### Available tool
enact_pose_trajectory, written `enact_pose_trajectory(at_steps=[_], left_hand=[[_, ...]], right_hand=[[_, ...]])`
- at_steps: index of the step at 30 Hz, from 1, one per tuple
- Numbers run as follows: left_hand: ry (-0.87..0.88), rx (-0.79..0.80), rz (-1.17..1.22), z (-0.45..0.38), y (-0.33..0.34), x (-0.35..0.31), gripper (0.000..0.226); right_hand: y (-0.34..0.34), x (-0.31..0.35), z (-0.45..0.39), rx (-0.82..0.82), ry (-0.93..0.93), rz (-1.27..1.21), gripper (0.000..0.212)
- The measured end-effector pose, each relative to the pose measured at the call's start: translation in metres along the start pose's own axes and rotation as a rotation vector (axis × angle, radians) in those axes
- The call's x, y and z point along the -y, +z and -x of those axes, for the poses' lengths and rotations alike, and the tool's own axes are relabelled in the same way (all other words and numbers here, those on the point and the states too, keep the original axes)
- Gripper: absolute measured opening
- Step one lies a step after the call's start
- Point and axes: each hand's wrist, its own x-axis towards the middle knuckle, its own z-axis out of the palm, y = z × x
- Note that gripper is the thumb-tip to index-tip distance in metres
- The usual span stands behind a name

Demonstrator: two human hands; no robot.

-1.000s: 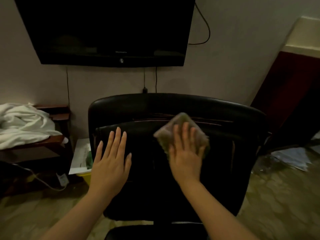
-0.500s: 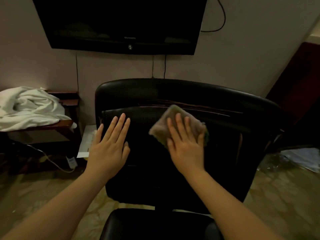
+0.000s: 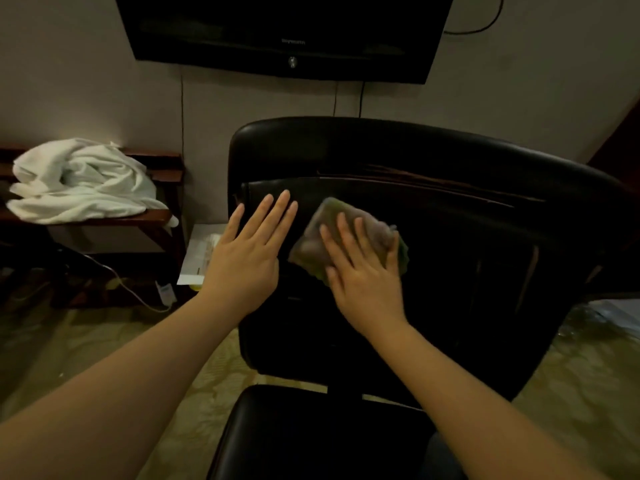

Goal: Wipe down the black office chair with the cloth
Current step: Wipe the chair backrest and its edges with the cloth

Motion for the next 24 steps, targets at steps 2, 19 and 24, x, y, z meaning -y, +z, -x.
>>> enact_pose_trajectory(at_steps=[2, 19, 24], left_hand=[[0.0, 0.022, -0.022, 0.0, -0.001, 0.001, 0.07], [-0.025, 0.042, 0.042, 0.014, 0.009, 0.028, 0.059], [0.035, 0.014, -0.043, 0.017, 0.016, 0.032, 0.06]], right_hand=[[0.02, 0.03, 0.011, 0.073, -0.149, 0.051, 0.058], [0.056, 0.061, 0.055, 0.423, -0.536, 0.127, 0.064], [0.069, -0.009, 0.137, 0.217, -0.504, 0.169, 0.056]])
